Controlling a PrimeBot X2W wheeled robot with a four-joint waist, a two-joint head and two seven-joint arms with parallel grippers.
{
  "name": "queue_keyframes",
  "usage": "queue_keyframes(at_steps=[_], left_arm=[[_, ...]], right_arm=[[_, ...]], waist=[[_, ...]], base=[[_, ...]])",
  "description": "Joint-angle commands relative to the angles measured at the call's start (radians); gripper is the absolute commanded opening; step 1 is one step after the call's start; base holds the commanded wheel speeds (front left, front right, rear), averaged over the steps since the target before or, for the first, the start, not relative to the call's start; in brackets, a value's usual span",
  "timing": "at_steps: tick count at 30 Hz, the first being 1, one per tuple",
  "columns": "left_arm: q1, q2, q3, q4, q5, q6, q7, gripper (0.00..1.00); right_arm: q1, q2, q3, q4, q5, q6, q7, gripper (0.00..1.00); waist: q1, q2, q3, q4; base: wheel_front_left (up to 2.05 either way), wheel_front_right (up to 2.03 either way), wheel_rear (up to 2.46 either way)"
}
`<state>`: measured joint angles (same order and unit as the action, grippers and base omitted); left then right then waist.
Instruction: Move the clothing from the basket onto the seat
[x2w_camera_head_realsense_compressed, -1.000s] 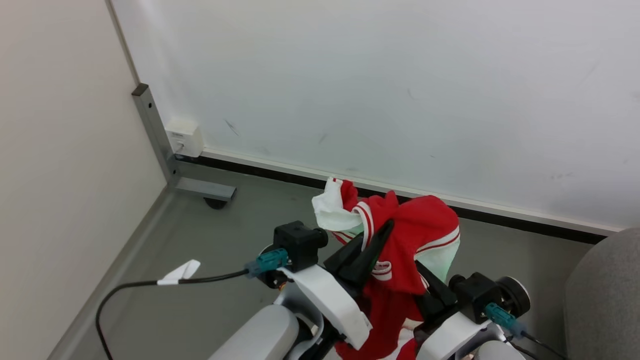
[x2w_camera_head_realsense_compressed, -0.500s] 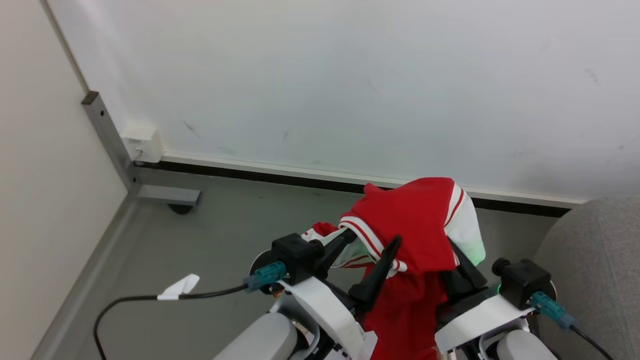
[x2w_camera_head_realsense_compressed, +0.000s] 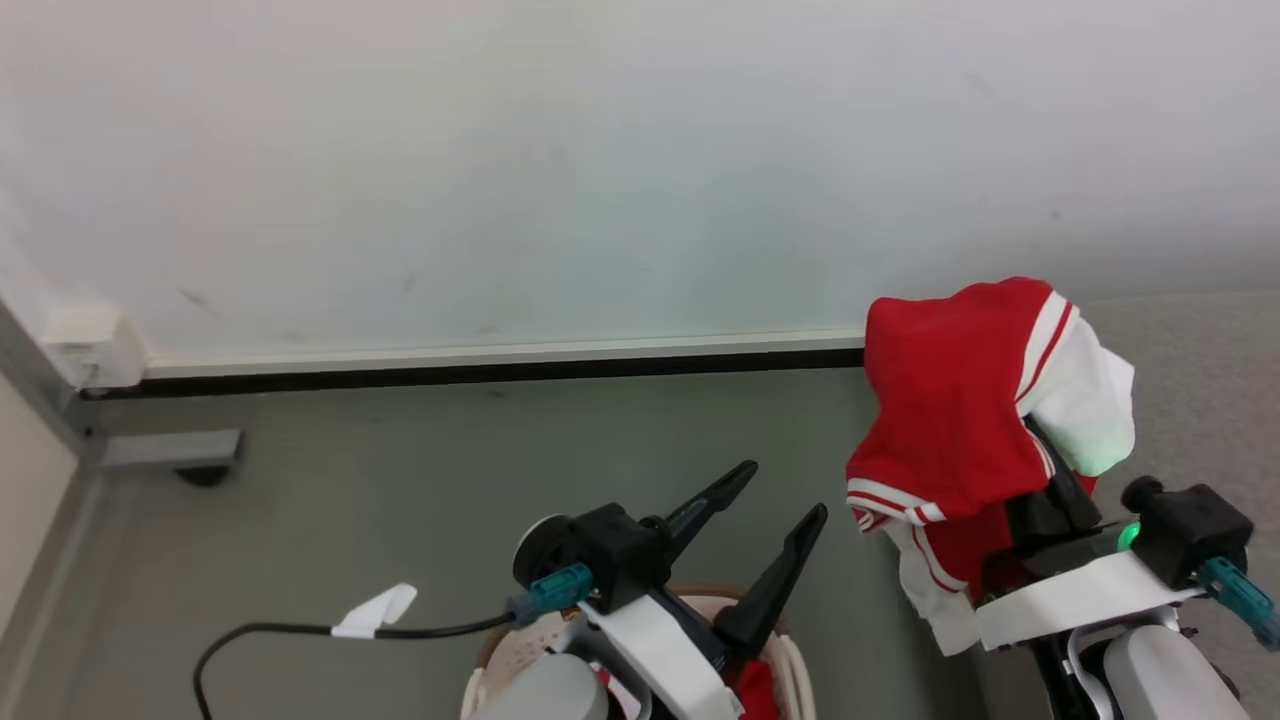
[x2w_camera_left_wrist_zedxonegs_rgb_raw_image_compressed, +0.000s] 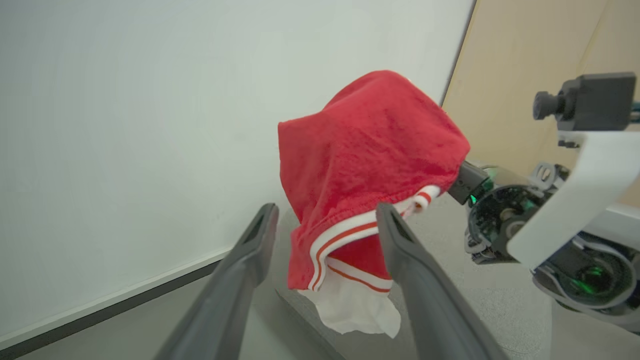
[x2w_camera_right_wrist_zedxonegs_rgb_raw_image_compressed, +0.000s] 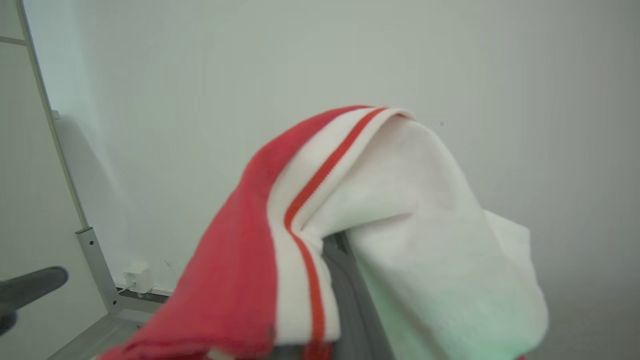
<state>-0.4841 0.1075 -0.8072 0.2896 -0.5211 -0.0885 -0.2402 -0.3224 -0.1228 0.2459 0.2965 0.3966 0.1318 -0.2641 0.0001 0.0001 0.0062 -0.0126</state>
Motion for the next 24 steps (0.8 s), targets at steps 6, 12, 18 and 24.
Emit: queue_keyframes(at_steps=[6, 12, 18, 24], left_arm=[[-0.007, 0.021, -0.011, 0.001, 0.063, -0.003, -0.020, 1.00], [0.013, 0.020, 0.001, 0.014, 0.100, -0.005, -0.024, 1.00], [0.040, 0.010, 0.030, 0.010, 0.125, -0.011, -0.024, 1.00], [0.058, -0.006, 0.046, 0.018, 0.150, -0.022, -0.024, 1.00]], right_arm=[[0.012, -0.039, -0.027, -0.049, -0.005, -0.002, 0.000, 0.00], [0.024, -0.062, -0.035, -0.077, -0.001, -0.002, 0.000, 0.00], [0.047, -0.065, -0.039, -0.103, 0.009, -0.002, 0.000, 0.00], [0.059, -0.078, -0.038, -0.123, 0.009, -0.002, 0.000, 0.00]], waist=[[-0.0001, -0.0001, 0.022, -0.174], [-0.0001, -0.0001, 0.029, -0.279], [-0.0001, -0.0001, 0.027, -0.350], [-0.0001, -0.0001, 0.029, -0.368]], base=[[0.00, 0.00, 0.00], [0.00, 0.00, 0.00], [0.00, 0.00, 0.00], [0.00, 0.00, 0.00]])
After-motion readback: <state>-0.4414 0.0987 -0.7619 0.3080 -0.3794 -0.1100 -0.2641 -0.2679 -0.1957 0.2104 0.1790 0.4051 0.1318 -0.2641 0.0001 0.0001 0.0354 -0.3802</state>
